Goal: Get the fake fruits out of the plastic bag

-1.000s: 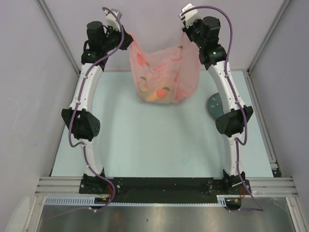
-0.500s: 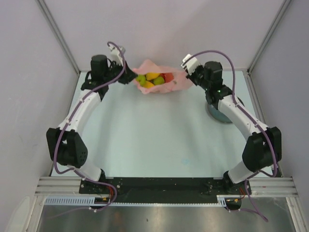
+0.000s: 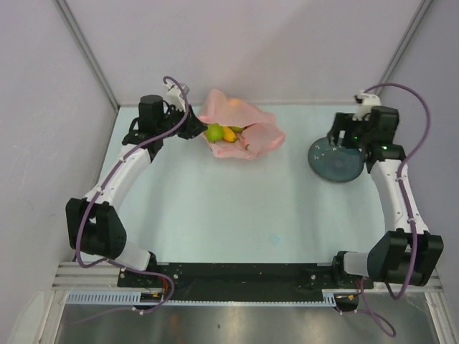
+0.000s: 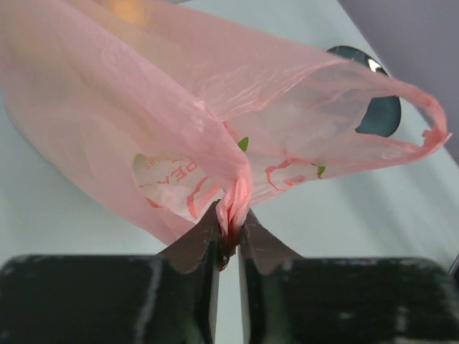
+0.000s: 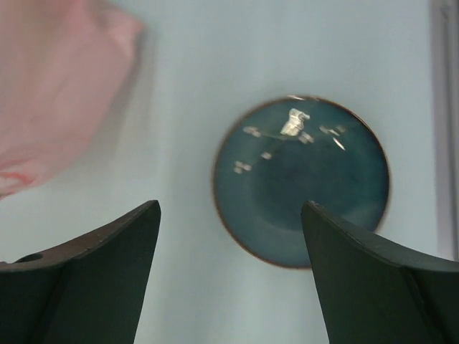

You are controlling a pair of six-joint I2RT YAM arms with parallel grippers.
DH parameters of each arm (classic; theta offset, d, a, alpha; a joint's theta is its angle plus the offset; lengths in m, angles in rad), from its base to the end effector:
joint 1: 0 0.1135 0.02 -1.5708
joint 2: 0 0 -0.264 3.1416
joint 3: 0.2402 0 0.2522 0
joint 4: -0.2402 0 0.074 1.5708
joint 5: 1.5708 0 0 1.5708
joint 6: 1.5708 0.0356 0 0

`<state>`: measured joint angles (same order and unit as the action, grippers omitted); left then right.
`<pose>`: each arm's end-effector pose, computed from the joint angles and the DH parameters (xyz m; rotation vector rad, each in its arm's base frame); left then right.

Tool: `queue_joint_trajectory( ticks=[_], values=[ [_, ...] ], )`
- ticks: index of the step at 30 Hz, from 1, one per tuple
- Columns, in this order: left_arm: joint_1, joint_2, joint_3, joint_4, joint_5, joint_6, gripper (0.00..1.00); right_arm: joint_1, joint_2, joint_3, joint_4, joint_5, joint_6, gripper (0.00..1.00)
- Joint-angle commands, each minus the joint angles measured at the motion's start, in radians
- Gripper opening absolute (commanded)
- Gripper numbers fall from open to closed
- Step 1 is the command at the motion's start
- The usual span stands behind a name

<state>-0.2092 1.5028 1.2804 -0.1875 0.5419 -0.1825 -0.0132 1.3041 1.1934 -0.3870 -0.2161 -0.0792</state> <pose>0.3386 -0.0907 0.3397 0.3852 1.9653 -0.7883 0.2962 0.0037 0.3488 -0.2004 2.0503 0.1663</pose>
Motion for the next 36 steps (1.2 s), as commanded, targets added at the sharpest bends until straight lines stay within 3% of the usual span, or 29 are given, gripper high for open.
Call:
queue_joint_trajectory(
  ticks=[1,3,8,13,24,27,30,31,36],
  values=[
    [-0.004,-0.055,0.060,-0.050,0.015,0.041,0.30,-0.198,0.047,-0.015,-0.171,-0.100,0.194,0.84],
    [-0.001,-0.050,0.062,-0.079,0.029,0.064,0.40,-0.285,0.118,-0.041,-0.176,-0.103,0.209,0.83],
    [-0.002,-0.027,0.094,-0.219,0.055,0.136,0.52,-0.419,0.233,-0.072,-0.119,-0.097,0.318,0.83],
    [0.002,-0.038,0.065,-0.259,0.101,0.150,0.52,-0.510,0.351,-0.074,-0.067,-0.167,0.334,0.80],
    [0.021,-0.052,0.069,-0.398,0.096,0.267,0.50,-0.554,0.592,-0.064,0.112,-0.290,0.409,0.69],
    [0.030,-0.067,0.068,-0.417,0.069,0.290,0.48,-0.545,0.638,-0.060,0.158,-0.345,0.415,0.57],
    [0.033,-0.079,0.051,-0.415,0.056,0.293,0.47,-0.516,0.662,-0.045,0.168,-0.358,0.401,0.38],
    [0.033,-0.082,0.043,-0.417,0.056,0.291,0.47,-0.508,0.667,-0.040,0.162,-0.359,0.389,0.27],
    [0.034,-0.093,0.039,-0.395,0.053,0.275,0.47,-0.441,0.650,-0.044,0.079,-0.359,0.316,0.04]
  ],
)
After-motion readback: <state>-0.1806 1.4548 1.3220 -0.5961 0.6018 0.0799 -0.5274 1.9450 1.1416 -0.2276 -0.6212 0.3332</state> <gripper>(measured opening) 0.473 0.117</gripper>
